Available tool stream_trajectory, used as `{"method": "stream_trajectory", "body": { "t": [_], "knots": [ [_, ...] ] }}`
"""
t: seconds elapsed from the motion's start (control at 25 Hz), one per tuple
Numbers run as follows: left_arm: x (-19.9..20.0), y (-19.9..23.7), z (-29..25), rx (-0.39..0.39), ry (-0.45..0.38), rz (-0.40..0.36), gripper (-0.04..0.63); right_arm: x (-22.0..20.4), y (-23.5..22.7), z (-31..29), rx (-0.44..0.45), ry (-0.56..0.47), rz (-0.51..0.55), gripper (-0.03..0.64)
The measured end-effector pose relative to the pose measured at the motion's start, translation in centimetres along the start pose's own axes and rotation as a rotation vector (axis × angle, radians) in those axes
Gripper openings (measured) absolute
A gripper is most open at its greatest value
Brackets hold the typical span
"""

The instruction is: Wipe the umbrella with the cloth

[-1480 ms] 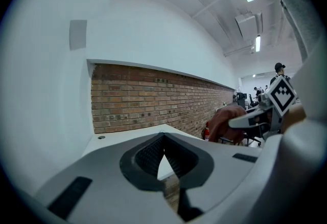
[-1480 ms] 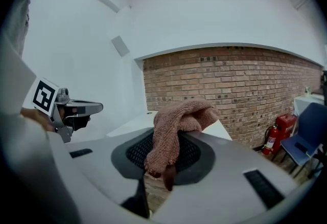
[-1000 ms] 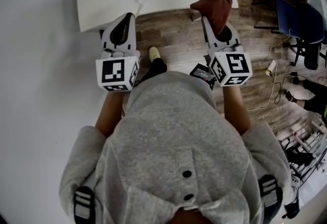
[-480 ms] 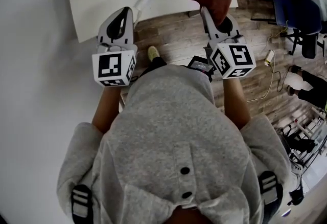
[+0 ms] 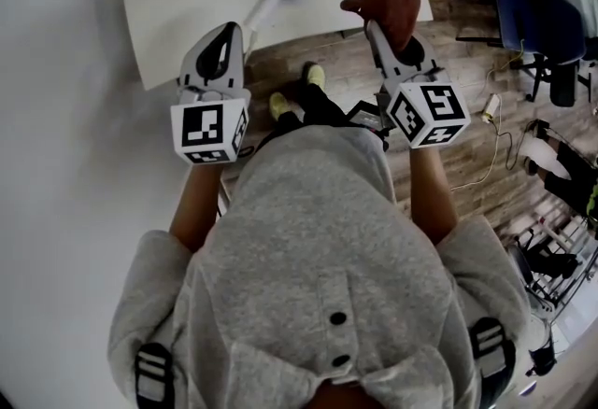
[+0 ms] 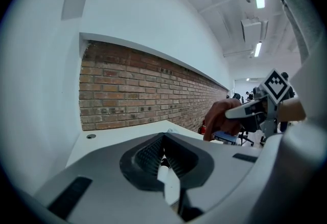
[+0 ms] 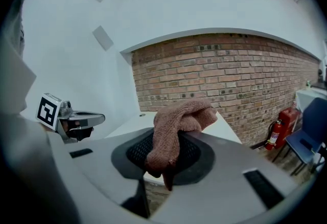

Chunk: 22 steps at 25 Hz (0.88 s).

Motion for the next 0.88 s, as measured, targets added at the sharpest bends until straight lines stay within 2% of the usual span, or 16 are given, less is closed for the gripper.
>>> {"method": "stream_trajectory", "body": {
  "t": [0.32,0.56,0.72,0.88],
  "knots": [
    [-0.7,0.2,-2.4,0.025,0.061,-0.011,0.015,1.7,-3.5,-1.3,-0.008,0.016,-0.011,0.081],
    [-2.6,-1.1,-6.4,0.009,0.181,-0.026,0.015,1.8,-5.7,-3.5,0.011,0.054,0.062,0.081],
    [-3.6,-1.5,-9.0,0.014,0.244,-0.059,0.017,2.2,-7.4,-4.9,0.047,0.066,0.077,0.081],
    [-5.2,-1.7,-11.5,0.008,0.327,-0.056,0.017,2.3,-9.0,-6.8,0.07,0.092,0.099,0.081]
  ]
}}
Point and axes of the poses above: the fingertips, and each gripper's own axes: z backward along the fingers, y to its left, x out of its top, the point moved 2 cm from there along z, backward along the fingers, and after that the axes turned 10 degrees about y, right-handed, at the moved point
